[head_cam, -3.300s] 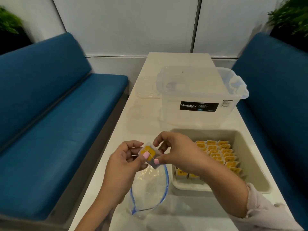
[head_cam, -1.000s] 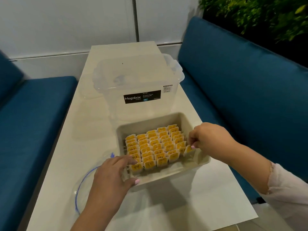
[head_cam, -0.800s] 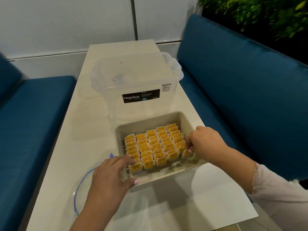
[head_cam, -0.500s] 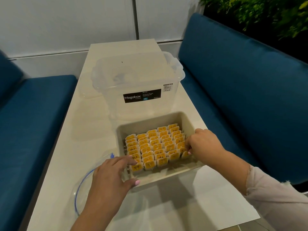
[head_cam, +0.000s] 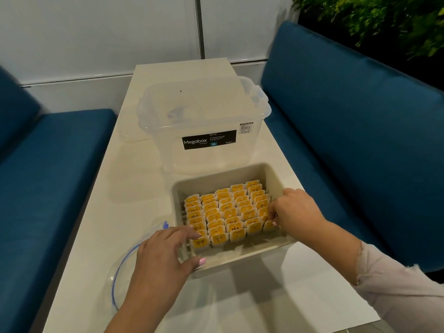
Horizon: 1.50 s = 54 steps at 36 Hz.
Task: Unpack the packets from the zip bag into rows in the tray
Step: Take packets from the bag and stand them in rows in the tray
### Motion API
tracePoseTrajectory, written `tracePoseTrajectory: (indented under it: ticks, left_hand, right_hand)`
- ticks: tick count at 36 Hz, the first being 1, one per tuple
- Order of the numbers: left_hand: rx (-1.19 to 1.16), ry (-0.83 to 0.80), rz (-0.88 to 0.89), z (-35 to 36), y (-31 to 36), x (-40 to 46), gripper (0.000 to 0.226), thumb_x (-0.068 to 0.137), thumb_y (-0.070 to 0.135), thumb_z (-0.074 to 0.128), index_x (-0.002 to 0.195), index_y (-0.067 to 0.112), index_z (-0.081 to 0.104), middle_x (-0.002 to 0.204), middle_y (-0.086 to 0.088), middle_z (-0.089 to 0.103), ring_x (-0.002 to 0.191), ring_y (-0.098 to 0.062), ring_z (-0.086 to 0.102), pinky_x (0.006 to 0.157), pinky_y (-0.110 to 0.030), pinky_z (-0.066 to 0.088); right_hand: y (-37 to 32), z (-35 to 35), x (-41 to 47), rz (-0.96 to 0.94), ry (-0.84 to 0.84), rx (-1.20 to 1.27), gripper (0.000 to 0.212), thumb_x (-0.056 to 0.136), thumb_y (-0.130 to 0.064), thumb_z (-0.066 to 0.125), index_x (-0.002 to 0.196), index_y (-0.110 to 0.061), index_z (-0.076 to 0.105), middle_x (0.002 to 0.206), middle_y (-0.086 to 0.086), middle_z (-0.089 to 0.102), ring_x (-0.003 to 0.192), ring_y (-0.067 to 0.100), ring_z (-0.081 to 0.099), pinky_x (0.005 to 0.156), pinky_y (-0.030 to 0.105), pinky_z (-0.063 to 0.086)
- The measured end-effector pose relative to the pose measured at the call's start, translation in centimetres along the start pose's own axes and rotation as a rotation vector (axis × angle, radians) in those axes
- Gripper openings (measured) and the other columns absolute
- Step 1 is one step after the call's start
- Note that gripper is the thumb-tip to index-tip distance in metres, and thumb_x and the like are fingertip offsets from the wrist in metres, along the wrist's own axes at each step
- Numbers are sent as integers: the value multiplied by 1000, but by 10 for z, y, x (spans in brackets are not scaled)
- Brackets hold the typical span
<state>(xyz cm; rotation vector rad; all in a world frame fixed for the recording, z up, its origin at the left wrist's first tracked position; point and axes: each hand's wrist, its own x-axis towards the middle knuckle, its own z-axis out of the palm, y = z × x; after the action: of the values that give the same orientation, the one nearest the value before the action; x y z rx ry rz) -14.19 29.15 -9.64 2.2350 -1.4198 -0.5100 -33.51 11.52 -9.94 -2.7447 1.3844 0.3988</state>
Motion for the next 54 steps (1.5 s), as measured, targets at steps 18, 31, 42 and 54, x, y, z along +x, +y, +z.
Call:
tracePoseTrajectory:
  ticks: [18,31,42,54]
  left_hand:
    - [-1,310,12,-14,-15,-8,36,83,11,66,108,36,59,123,18,52,116,-9,46,98,-30,36]
    - [-50,207,-284,-23,-45,-29,47,91,25,55,135,31,40,136,8,49,126,-15,45,99,-26,36]
    - [133,170,-339,-19,-69,-14,46,96,23,45,141,24,37,129,0,58,114,-21,56,90,-28,43]
    - [-295,430,-379,-71,-111,-23,22,95,26,47,87,30,66,79,-2,65,82,-27,63,75,-43,55]
  right_hand:
    - [0,-25,-12,18,139,224,22,86,-38,65,108,-37,65,86,-6,46,88,15,48,71,22,35]
    - [-67,-37,-15,-258,253,474,18,82,-43,68,97,-33,68,83,-15,64,91,9,49,80,31,44]
    - [-106,-46,-19,-315,237,552,16,84,-44,65,94,-32,69,85,-14,66,92,8,52,79,28,43]
    - [-149,-48,-38,-309,252,877,17,84,-31,69,101,-30,71,79,-20,60,67,-8,53,62,8,36]
